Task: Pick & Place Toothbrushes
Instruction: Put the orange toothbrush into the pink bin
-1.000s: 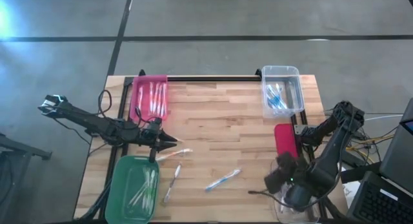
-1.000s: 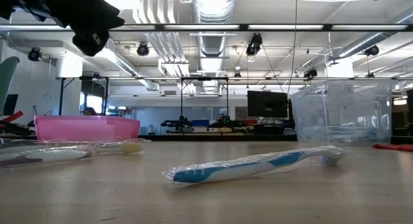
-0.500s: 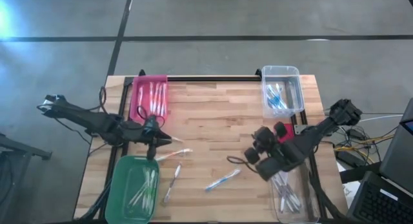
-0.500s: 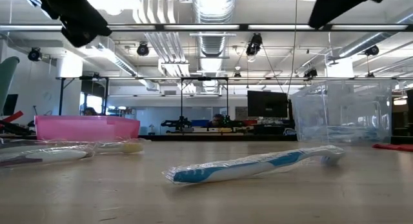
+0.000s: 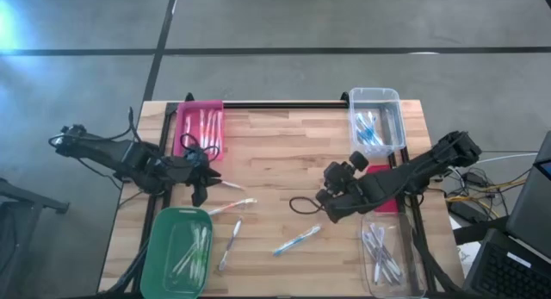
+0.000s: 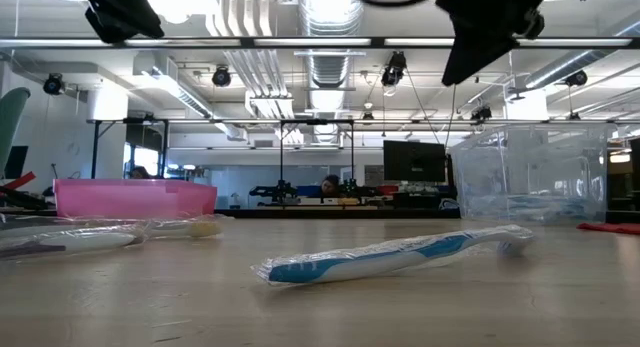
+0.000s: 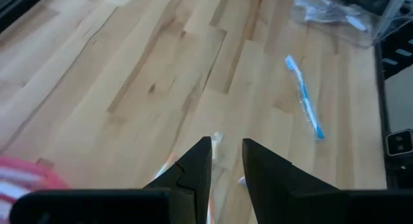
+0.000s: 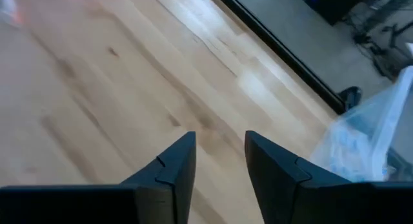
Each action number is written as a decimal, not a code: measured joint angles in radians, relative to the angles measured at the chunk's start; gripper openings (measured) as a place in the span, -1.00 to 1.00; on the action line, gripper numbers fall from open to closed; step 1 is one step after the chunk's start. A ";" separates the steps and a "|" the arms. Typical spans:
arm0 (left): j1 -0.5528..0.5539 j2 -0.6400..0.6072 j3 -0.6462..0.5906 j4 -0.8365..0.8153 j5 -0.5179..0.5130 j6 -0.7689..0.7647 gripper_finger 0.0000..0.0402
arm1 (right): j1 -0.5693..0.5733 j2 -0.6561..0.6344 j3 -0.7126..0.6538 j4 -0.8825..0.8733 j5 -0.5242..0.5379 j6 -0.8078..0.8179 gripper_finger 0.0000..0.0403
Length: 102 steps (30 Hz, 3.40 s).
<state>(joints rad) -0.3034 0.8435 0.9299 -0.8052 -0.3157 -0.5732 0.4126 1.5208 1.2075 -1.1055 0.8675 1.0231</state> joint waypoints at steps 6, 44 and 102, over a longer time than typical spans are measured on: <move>0.057 0.061 0.023 -0.078 0.001 -0.104 -0.54 | -0.067 0.000 -0.082 0.098 0.000 -0.060 -0.26; 0.089 0.804 0.250 -0.347 0.377 -0.004 -0.54 | -0.237 -0.001 -0.234 0.585 -0.057 -0.459 0.13; 0.076 0.874 0.099 -0.029 0.374 -0.002 -0.90 | -0.236 -0.048 -0.252 0.461 -0.053 -0.402 0.22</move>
<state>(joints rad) -0.2276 1.7179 1.0289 -0.8338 0.0581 -0.5750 0.1764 1.4727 0.9554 -0.6449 0.8145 0.6212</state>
